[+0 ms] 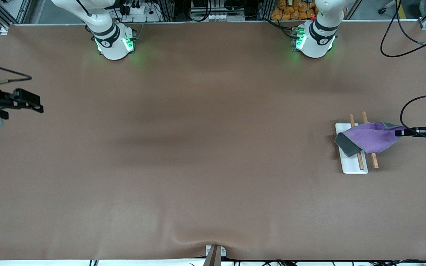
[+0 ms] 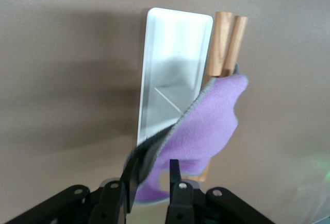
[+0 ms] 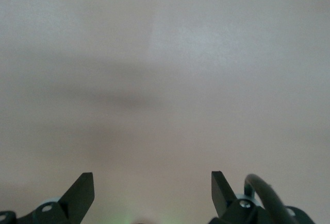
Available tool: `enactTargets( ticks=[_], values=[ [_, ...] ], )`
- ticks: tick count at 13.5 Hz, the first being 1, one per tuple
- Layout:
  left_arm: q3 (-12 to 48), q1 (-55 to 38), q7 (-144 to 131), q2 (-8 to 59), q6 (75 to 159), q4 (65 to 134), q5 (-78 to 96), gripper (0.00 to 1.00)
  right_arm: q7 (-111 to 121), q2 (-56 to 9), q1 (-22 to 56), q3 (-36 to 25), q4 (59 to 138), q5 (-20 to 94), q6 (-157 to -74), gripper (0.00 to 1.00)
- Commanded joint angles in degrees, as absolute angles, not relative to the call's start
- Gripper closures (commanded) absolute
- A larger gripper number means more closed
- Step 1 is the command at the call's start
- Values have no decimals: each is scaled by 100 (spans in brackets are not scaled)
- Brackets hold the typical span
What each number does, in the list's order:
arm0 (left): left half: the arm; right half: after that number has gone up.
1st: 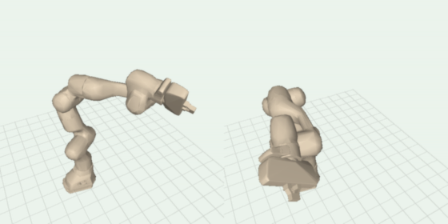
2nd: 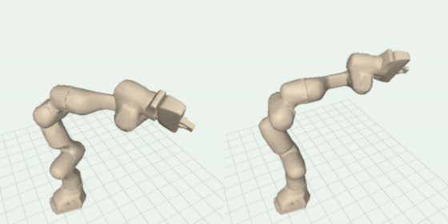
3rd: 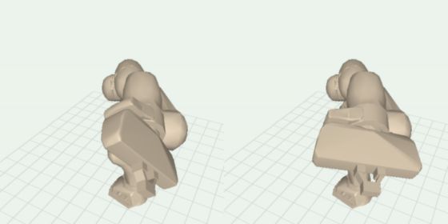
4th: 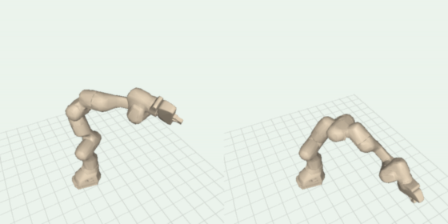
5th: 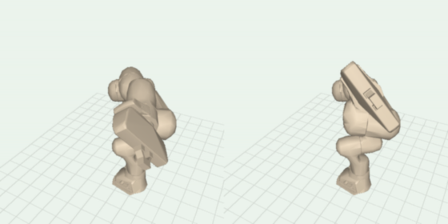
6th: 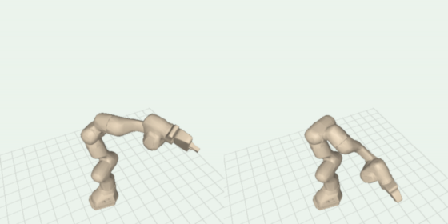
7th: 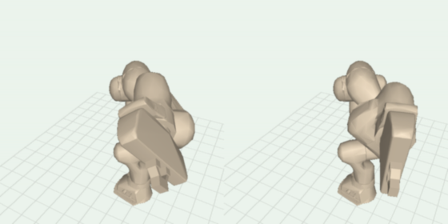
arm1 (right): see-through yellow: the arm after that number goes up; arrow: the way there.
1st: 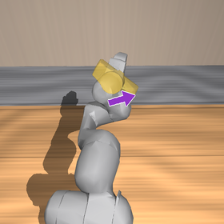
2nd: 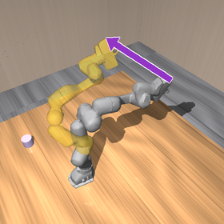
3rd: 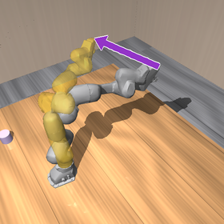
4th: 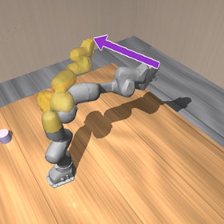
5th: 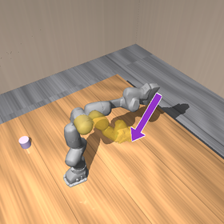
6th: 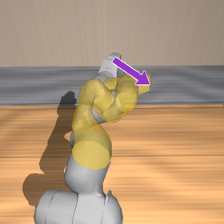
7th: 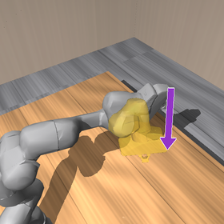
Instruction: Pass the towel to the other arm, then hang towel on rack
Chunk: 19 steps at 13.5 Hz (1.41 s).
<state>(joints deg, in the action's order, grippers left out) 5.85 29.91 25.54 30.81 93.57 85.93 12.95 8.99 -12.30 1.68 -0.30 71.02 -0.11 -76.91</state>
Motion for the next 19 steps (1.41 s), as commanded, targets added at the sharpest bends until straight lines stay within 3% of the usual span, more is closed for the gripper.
enactTargets(
  ticks=[1, 3, 5, 9, 19],
  values=[
    [642, 3225, 3152, 3242, 9570, 8569, 1195, 34, 1011, -12, -18, 44, 8907, -79, -8391, 0],
    [642, 3357, 3698, 3322, 9764, 8569, 1204, 27, 1011, 569, -61, 44, 9778, -79, -8805, 0],
    [650, 3340, 3718, 3252, 9765, 8500, 1195, 0, 1011, 545, -97, 44, 9801, -79, -9035, 0],
    [782, 3130, 3411, 2822, 9729, 8341, 1178, 0, 1020, 132, -97, 53, 9019, -158, -9026, 0],
    [1151, 1338, -823, 1381, 9388, 8323, 150, 0, 1011, -571, -70, 53, 7814, -176, -8780, 0]
  ],
)
